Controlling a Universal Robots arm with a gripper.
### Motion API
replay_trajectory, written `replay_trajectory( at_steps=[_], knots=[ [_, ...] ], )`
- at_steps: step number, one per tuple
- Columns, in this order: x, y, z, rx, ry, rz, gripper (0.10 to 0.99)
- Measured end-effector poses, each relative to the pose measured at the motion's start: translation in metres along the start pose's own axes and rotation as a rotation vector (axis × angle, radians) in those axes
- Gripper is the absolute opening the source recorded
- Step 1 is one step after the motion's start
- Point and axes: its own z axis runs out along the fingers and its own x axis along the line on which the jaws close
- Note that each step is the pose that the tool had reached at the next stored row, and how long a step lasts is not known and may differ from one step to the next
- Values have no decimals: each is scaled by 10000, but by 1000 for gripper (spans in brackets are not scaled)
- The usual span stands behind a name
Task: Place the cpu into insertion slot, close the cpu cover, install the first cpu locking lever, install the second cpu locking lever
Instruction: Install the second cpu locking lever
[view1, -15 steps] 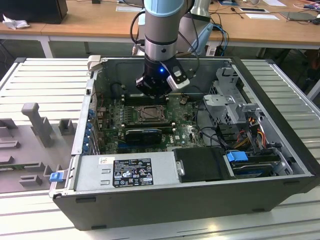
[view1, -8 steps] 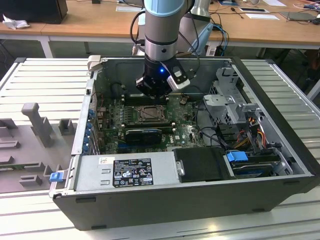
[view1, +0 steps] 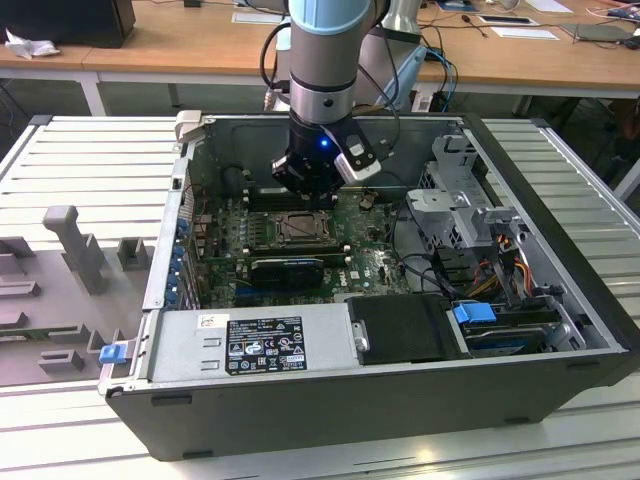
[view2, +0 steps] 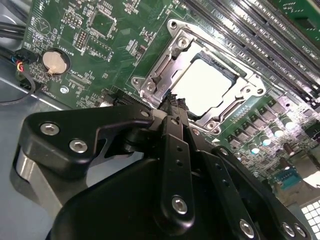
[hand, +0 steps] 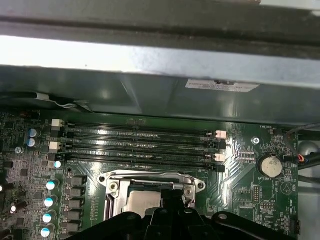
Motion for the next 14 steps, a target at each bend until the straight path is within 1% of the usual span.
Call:
replay_trajectory(
  at_steps=[3,11,14],
  knots=[
    [2,-29,-3,0,0,0,106],
    [4,-71,-8,1,0,0,106],
    [7,-122,-14,-1,0,-1,106]
  ],
)
